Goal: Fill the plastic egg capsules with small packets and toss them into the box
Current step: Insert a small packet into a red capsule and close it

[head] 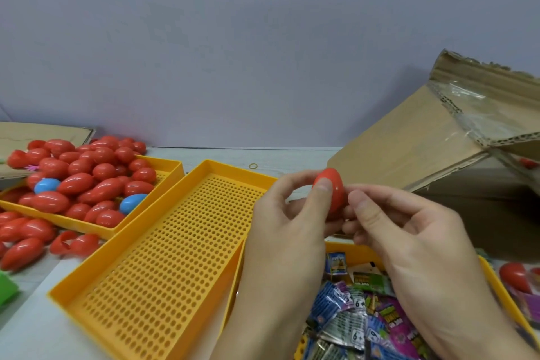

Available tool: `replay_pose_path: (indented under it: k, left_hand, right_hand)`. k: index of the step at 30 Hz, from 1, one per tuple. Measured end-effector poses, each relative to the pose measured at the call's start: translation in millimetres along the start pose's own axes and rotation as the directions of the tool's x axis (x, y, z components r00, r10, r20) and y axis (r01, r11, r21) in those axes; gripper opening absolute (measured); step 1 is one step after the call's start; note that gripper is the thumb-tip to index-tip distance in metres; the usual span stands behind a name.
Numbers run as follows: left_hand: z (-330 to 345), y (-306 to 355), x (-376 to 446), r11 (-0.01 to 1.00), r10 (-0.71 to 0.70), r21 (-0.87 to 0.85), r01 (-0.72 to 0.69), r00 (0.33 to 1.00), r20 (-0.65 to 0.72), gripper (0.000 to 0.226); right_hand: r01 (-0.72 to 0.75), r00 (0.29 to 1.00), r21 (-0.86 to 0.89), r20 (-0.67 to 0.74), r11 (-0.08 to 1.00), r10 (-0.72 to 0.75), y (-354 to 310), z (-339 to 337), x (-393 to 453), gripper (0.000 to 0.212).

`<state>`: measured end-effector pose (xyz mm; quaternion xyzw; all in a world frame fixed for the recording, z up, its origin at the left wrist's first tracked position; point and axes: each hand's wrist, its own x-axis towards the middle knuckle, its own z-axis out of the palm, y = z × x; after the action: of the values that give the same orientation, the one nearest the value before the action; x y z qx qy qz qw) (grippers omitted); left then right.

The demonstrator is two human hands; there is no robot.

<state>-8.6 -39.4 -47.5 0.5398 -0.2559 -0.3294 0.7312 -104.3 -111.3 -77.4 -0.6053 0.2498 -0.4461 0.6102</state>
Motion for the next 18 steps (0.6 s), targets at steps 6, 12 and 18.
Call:
replay_pose_path:
  k: [6, 12, 18]
  left_hand:
    - [-1.5, 6.1, 0.1, 0.869, -0.26, -0.442, 0.223, 0.965, -0.024, 0.032]
    - [-6.5, 7.8, -2.4, 0.779, -0.337, -0.544, 0.312, 0.94, 0.057, 0.031]
    - [-5.6, 8.4, -0.9, 0.826, -0.314, -0.513, 0.234, 0.946, -0.074, 0.029]
  right_hand:
    - [-0.018, 0.999, 0.069, -0.043, 0.997, 0.021, 0.8, -1.8, 0.7, 0.028]
    - [-0.038, 0.996, 0.027, -0.083, 0.999, 0.04, 1.4, -3.7, 1.8, 0.016]
    - [-0.037, 0.998, -0.058, -0.046, 0.998, 0.034, -1.6, -1.6, -0.4, 0.024]
